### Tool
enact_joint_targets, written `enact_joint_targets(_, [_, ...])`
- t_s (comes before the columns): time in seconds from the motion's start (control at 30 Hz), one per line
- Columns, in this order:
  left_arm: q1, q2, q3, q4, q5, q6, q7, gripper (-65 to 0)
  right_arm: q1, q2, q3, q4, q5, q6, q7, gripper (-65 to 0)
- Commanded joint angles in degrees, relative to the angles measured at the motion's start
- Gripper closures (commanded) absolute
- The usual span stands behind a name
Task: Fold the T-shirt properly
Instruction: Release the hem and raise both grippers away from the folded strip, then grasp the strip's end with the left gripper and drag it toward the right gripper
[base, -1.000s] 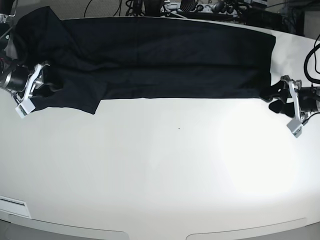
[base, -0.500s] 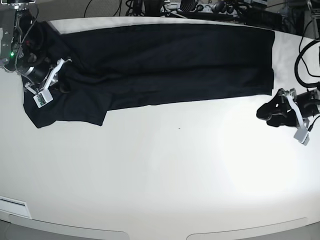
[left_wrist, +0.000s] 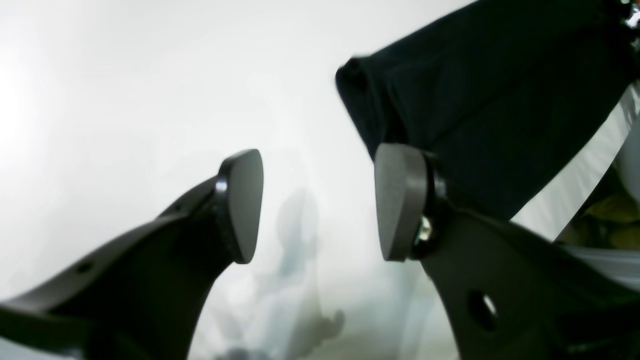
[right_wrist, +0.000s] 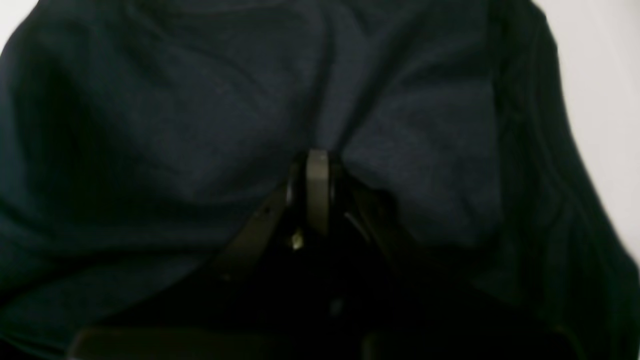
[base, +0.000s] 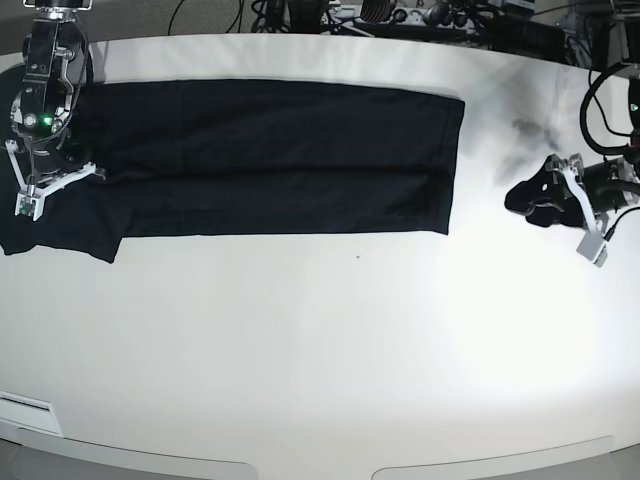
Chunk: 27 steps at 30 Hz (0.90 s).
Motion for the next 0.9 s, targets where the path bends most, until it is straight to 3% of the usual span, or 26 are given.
enact_joint_targets(0.0, [-0.9, -1.2, -0.7, 0.7, -1.8, -0.3, -1.0, -37.1, 0.1, 0.0, 1.2, 1.3, 1.4, 1.4, -4.1, 0.0])
enact_joint_targets(0.13, [-0.7, -1.3, -0.7, 0.6, -1.8, 2.0, -0.2, -37.1, 2.1, -0.1, 6.8, 8.3, 5.1, 6.2, -4.1, -25.4])
enact_joint_targets(0.2, [0.1, -1.2, -0.7, 0.6, -2.5, 2.4, 0.2, -37.5, 2.2, -0.1, 9.4, 12.5, 5.7, 9.6, -4.1, -30.3])
enact_joint_targets(0.27, [1.1, -0.1, -0.8, 0.7, -1.8, 3.3, 0.2, -37.8, 2.1, 0.1, 12.0, 16.1, 5.7, 12.6, -4.5, -30.2])
enact_joint_targets(0.5, [4.1, 7.4, -3.7, 0.7, 8.2, 11.0, -2.7, -37.8, 0.8, 5.5, 19.0, 19.3, 8.9, 13.7, -6.2, -30.2])
enact_joint_targets(0.67, [7.0, 11.8, -5.2, 0.7, 8.3, 12.3, -2.8, -37.8, -1.1, 7.6, 24.0, 19.3, 12.1, 14.4, -7.1, -30.2])
enact_joint_targets(0.87, [7.6, 16.3, -5.2, 0.7, 11.8, 14.2, -3.2, -37.7, -1.3, 8.9, 24.6, 19.3, 11.8, 14.3, -7.2, -30.2])
